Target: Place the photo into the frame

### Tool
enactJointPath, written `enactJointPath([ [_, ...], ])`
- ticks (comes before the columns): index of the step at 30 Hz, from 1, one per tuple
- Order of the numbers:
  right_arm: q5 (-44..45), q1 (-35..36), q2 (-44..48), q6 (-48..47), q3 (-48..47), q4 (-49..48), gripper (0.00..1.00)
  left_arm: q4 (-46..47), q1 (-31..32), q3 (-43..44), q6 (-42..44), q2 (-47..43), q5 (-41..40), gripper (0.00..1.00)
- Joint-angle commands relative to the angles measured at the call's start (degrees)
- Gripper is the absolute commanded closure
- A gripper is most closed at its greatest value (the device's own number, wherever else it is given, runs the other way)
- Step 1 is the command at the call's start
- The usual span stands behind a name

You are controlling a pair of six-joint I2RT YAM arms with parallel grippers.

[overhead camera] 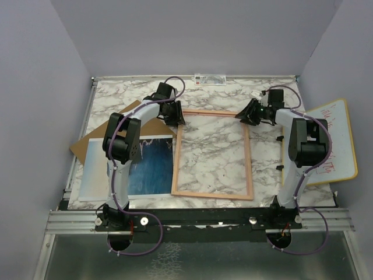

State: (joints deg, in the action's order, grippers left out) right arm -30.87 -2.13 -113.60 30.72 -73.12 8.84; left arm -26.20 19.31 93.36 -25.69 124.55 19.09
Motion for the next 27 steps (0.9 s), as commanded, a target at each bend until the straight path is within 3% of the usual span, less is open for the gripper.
enactJointPath([
  [1,-16.51,1.69,-0.17,4.27,3.69,-9.17,0.57,-0.58,1.08,0.64,-0.18,2.63,2.02,0.58],
  [5,-19.87,1.69,1.45,6.62,4.61,-13.61,0.56,-0.56,1.08,0.5,-0.77,2.3,0.05,0.58],
  [9,-16.66,1.69,2.88,5.27,4.43,-11.56,0.55,-0.55,1.08,0.22,-1.15,1.93,-2.02,0.58],
  [14,-5.24,1.69,5.88,2.23,3.86,-4.97,0.53,-0.55,1.08,0.68,-0.78,1.51,-1.29,0.58],
  [21,21.65,1.61,10.23,1.29,3.39,7.9,0.45,-0.53,1.08,1.82,-0.8,1.38,-2.09,0.58],
  [27,22.5,1.52,10.84,-0.46,5.38,13.23,0.44,-0.6,1.08,1.83,-0.77,0.1,-4.12,0.57],
])
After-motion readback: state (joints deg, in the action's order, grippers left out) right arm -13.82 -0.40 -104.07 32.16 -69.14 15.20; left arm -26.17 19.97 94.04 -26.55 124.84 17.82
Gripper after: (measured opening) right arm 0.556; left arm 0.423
